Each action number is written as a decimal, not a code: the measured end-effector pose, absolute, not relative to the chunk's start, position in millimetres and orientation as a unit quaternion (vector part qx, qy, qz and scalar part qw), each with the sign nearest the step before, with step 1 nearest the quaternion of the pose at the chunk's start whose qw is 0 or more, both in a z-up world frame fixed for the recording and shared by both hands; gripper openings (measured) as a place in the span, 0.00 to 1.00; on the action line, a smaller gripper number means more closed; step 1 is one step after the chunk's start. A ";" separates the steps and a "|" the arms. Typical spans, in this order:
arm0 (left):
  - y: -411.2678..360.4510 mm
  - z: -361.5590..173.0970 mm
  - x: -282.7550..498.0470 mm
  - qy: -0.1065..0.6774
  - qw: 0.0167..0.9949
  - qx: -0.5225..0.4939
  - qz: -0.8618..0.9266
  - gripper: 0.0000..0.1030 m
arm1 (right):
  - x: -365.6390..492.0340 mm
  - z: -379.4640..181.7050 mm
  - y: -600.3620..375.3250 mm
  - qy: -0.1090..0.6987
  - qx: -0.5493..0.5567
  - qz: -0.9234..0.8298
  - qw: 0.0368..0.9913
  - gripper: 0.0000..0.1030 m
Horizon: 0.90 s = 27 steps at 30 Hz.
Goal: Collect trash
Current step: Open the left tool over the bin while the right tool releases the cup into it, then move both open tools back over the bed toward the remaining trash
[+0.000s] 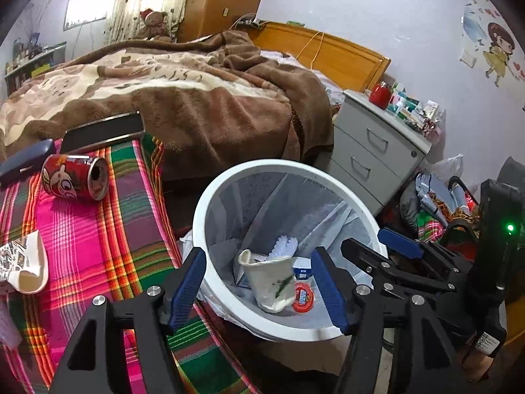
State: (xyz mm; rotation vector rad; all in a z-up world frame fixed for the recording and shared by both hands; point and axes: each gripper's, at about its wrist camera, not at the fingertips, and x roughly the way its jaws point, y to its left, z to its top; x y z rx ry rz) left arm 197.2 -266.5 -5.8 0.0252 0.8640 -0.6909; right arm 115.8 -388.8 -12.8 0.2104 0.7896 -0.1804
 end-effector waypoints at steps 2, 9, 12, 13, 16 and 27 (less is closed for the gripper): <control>-263.1 -4.5 195.9 0.411 0.851 0.010 -0.326 0.64 | 114.8 -10.2 -386.7 0.382 0.102 -0.088 0.914 0.66; -244.2 1.7 187.8 0.404 0.859 0.004 -0.313 0.64 | 109.9 -3.2 -372.0 0.371 0.098 -0.078 0.920 0.66; -230.7 3.1 184.1 0.404 0.861 -0.005 -0.308 0.64 | 107.8 -0.3 -366.7 0.365 0.098 -0.074 0.923 0.66; -227.7 3.4 183.0 0.403 0.863 -0.006 -0.306 0.64 | 106.9 0.9 -364.6 0.363 0.099 -0.072 0.924 0.66; -214.5 5.6 178.0 0.399 0.868 -0.010 -0.295 0.64 | 105.2 3.9 -357.1 0.357 0.098 -0.066 0.926 0.66; -154.4 15.8 161.1 0.380 0.887 -0.033 -0.260 0.64 | 103.1 12.4 -323.0 0.340 0.088 -0.042 0.935 0.66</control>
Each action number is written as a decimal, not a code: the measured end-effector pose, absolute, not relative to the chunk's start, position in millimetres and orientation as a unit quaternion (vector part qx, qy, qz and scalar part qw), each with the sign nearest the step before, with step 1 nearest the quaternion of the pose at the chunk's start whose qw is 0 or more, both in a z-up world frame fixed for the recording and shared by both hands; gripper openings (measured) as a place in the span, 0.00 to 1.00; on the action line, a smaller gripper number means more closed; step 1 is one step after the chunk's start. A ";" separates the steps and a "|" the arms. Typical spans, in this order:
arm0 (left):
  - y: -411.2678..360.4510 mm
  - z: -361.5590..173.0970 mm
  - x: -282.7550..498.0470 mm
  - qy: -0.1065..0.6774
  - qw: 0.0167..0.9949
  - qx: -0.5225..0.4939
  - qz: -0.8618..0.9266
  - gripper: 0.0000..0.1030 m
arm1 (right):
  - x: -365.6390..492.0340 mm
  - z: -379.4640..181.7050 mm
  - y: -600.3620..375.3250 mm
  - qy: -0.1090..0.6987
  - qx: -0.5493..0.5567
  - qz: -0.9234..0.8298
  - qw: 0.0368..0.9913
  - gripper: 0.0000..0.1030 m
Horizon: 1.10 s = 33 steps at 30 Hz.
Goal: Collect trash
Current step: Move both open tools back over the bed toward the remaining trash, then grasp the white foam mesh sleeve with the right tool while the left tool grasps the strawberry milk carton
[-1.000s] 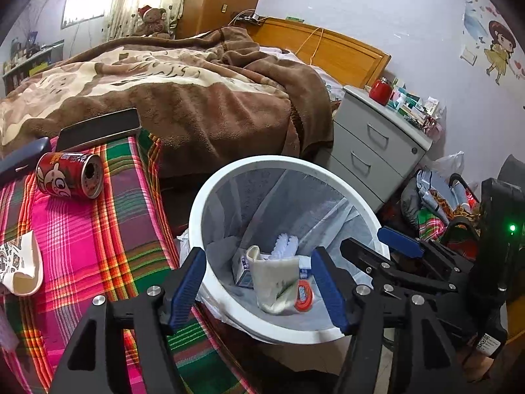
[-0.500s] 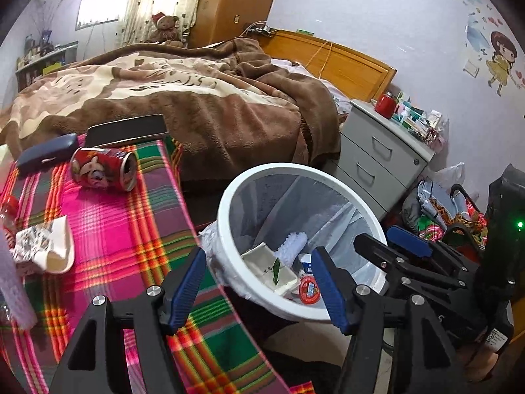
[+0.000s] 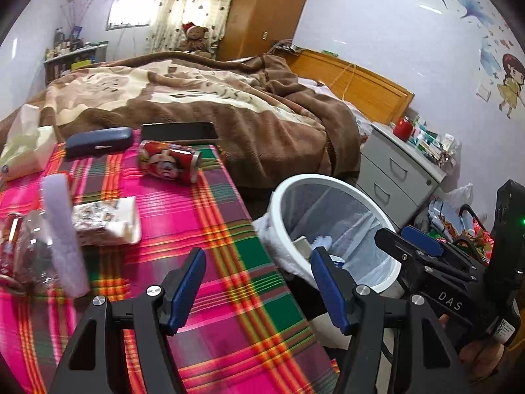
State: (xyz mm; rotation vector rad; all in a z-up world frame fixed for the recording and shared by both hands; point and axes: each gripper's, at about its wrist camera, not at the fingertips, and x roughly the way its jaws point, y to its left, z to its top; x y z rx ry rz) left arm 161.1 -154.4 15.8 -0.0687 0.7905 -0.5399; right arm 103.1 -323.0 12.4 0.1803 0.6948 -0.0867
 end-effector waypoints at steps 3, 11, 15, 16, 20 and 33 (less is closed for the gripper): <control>-139.0 16.8 159.5 0.378 0.892 -0.037 -0.247 0.64 | 104.3 13.2 -311.8 0.338 0.086 -0.032 0.937 0.66; -88.0 16.2 152.3 0.370 0.904 -0.050 -0.209 0.64 | 107.5 15.4 -282.6 0.337 0.078 -0.006 0.938 0.66; -63.3 16.6 151.1 0.368 0.909 -0.053 -0.188 0.64 | 113.2 13.9 -263.3 0.340 0.073 0.014 0.937 0.66; -56.8 17.1 151.4 0.367 0.911 -0.054 -0.181 0.64 | 114.4 13.5 -259.6 0.342 0.072 0.017 0.937 0.66; -29.5 17.0 151.3 0.365 0.915 -0.065 -0.160 0.64 | 121.2 11.8 -243.0 0.347 0.067 0.038 0.935 0.66; 43.7 8.1 157.4 0.368 0.921 -0.087 -0.094 0.64 | 143.7 4.6 -195.1 0.369 0.059 0.104 0.922 0.66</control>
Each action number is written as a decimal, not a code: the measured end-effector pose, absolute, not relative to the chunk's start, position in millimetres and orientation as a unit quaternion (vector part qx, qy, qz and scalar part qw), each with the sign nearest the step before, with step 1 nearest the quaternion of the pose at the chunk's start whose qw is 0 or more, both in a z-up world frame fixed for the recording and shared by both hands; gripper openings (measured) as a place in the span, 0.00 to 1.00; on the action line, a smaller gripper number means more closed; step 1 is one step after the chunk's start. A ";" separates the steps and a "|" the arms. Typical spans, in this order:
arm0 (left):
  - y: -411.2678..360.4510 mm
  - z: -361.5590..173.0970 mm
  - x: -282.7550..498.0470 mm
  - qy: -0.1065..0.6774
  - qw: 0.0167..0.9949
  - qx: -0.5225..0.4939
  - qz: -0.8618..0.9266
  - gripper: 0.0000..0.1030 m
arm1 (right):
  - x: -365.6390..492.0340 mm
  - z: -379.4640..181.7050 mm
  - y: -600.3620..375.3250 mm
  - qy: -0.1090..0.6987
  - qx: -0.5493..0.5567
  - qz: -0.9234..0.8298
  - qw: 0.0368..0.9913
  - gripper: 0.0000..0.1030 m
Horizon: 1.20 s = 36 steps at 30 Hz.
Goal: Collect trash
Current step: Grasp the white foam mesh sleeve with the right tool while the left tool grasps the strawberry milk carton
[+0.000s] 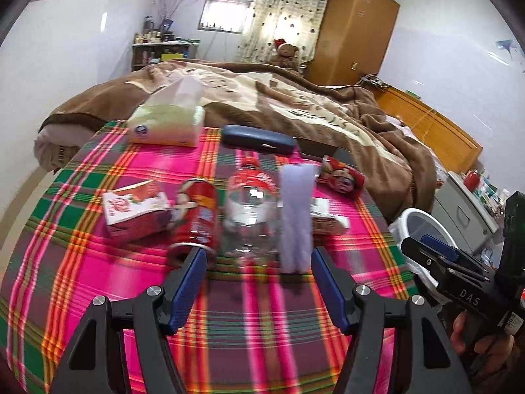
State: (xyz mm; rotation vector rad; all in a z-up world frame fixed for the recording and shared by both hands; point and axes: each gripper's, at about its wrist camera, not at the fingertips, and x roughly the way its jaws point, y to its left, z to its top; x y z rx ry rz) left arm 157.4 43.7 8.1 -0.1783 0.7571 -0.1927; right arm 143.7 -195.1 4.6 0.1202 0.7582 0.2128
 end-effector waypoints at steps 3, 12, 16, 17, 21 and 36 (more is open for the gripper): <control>59.1 6.0 159.9 0.369 0.921 -0.092 -0.082 0.64 | 148.0 1.0 -182.1 0.373 0.058 0.116 0.919 0.66; 98.5 -0.6 175.1 0.374 0.921 -0.102 -0.049 0.64 | 155.1 -1.2 -142.2 0.372 0.039 0.146 0.916 0.65; 115.3 -2.5 180.0 0.372 0.921 -0.111 -0.037 0.64 | 165.5 -5.7 -131.4 0.382 0.049 0.162 0.909 0.59; 118.7 -3.1 181.6 0.372 0.921 -0.110 -0.035 0.64 | 167.9 -7.6 -128.6 0.386 0.054 0.165 0.906 0.59; 133.9 -4.9 191.4 0.378 0.920 -0.101 -0.026 0.64 | 174.9 -11.2 -119.4 0.390 0.057 0.172 0.903 0.57; 153.0 -17.3 231.6 0.414 0.906 -0.031 -0.083 0.68 | 188.0 -22.7 -102.9 0.411 0.059 0.162 0.895 0.28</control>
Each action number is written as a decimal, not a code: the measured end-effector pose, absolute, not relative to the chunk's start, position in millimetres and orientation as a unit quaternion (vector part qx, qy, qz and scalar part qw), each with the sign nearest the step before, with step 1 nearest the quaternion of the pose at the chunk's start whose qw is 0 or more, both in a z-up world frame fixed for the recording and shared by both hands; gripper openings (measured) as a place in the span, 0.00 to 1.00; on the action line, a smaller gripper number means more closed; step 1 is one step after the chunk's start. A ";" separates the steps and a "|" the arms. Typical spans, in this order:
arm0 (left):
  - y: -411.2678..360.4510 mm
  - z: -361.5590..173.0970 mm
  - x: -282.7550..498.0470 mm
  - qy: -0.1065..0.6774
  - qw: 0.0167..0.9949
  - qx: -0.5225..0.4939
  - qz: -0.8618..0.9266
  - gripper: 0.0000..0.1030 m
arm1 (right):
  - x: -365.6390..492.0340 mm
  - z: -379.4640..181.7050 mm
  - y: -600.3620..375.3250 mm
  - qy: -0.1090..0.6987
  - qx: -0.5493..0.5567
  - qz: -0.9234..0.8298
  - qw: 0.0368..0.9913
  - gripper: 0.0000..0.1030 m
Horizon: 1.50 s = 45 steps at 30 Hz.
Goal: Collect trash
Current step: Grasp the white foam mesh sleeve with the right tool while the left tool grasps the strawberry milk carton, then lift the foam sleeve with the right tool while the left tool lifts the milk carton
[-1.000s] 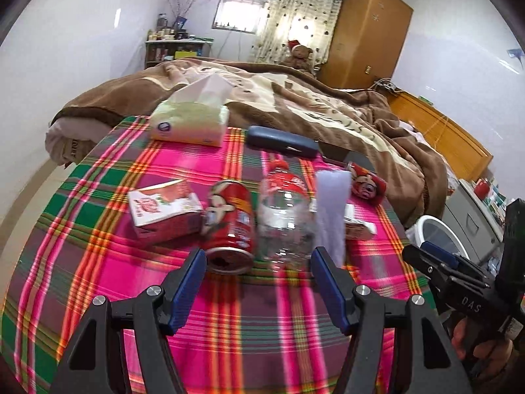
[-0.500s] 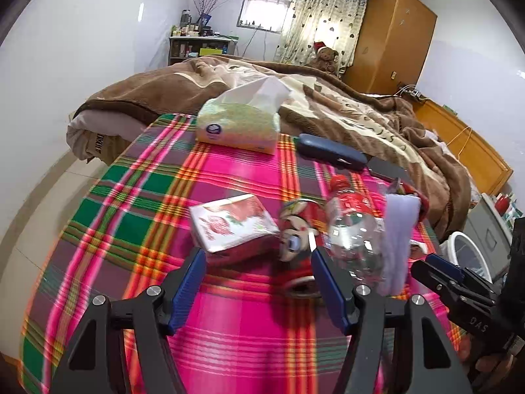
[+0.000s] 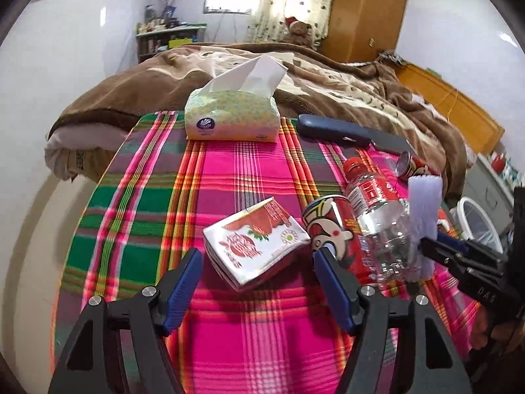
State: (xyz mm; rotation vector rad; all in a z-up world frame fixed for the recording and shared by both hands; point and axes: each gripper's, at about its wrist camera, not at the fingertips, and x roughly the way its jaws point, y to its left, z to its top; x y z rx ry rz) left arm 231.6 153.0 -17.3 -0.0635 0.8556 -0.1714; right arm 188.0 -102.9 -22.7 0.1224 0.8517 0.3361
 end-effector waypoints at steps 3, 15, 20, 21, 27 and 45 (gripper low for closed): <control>155.9 -22.0 242.5 0.425 0.901 -0.020 -0.088 0.68 | 187.5 -23.4 -102.4 0.410 0.056 0.153 0.897 0.25; 142.4 -33.4 263.5 0.441 0.885 0.068 -0.135 0.68 | 175.2 -23.8 -120.8 0.410 0.101 0.129 0.897 0.24; 139.4 -38.1 274.8 0.441 0.880 0.108 -0.139 0.68 | 175.3 -22.1 -119.8 0.411 0.099 0.128 0.897 0.24; 140.0 -35.6 275.7 0.437 0.881 0.106 -0.146 0.68 | 175.2 -22.0 -119.9 0.411 0.098 0.127 0.897 0.24; 133.3 -33.2 288.4 0.435 0.875 0.123 -0.172 0.68 | 176.9 -23.4 -119.6 0.414 0.095 0.129 0.896 0.24; 144.3 -42.0 276.7 0.457 0.879 0.033 -0.131 0.57 | 168.6 -19.3 -119.6 0.409 0.092 0.135 0.898 0.24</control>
